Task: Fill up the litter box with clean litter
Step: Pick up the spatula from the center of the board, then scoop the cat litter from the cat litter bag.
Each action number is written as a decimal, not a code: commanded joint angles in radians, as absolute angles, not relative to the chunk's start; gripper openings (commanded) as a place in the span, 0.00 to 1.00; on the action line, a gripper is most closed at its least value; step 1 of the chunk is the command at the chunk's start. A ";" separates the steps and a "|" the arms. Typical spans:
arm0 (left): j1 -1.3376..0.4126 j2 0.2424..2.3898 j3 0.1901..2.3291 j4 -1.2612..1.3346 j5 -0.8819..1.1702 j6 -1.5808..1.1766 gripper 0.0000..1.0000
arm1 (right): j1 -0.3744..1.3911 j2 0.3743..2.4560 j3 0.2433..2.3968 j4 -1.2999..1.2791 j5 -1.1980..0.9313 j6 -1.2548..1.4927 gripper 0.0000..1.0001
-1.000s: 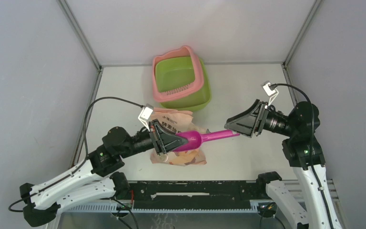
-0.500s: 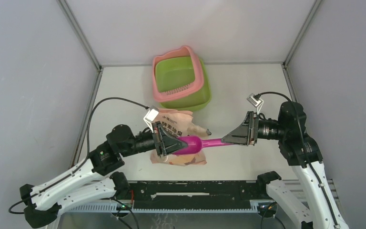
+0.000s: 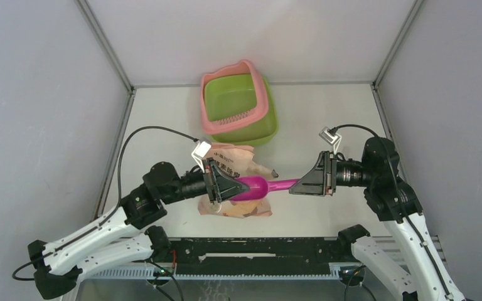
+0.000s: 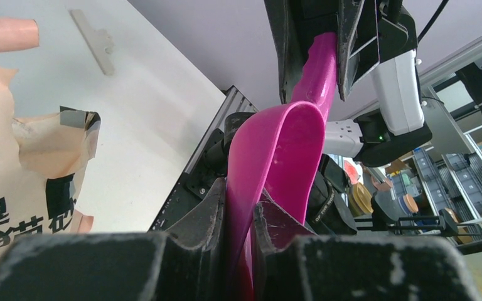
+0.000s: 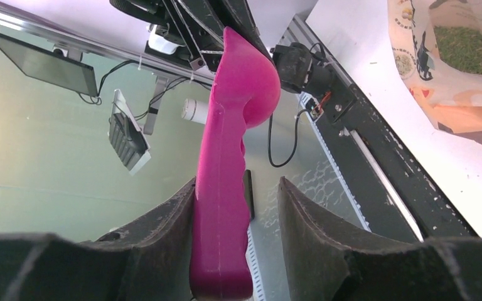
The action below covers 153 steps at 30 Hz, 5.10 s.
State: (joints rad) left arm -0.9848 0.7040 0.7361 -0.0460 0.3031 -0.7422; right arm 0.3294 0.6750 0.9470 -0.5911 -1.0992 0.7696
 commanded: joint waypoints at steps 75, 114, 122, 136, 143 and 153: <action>-0.709 0.535 0.407 0.011 -0.176 -0.384 0.76 | 0.260 1.110 1.431 -1.180 -0.702 0.356 0.00; -0.656 0.405 0.273 0.234 0.083 -0.388 0.06 | 0.426 1.132 1.404 -1.239 -0.649 0.393 0.00; -0.657 0.443 0.290 0.296 0.128 -0.375 0.05 | 0.472 1.216 1.398 -1.173 -0.629 0.411 0.00; -0.657 0.354 0.238 0.302 0.146 -0.400 0.04 | 0.626 1.310 1.292 -1.013 -0.497 0.489 0.00; -0.657 0.397 0.239 0.385 0.128 -0.374 0.03 | 0.597 1.306 1.304 -0.893 -0.391 0.500 0.00; -0.657 0.582 0.337 0.541 0.102 -0.276 0.02 | 0.563 1.343 1.409 -0.817 -0.288 0.447 0.00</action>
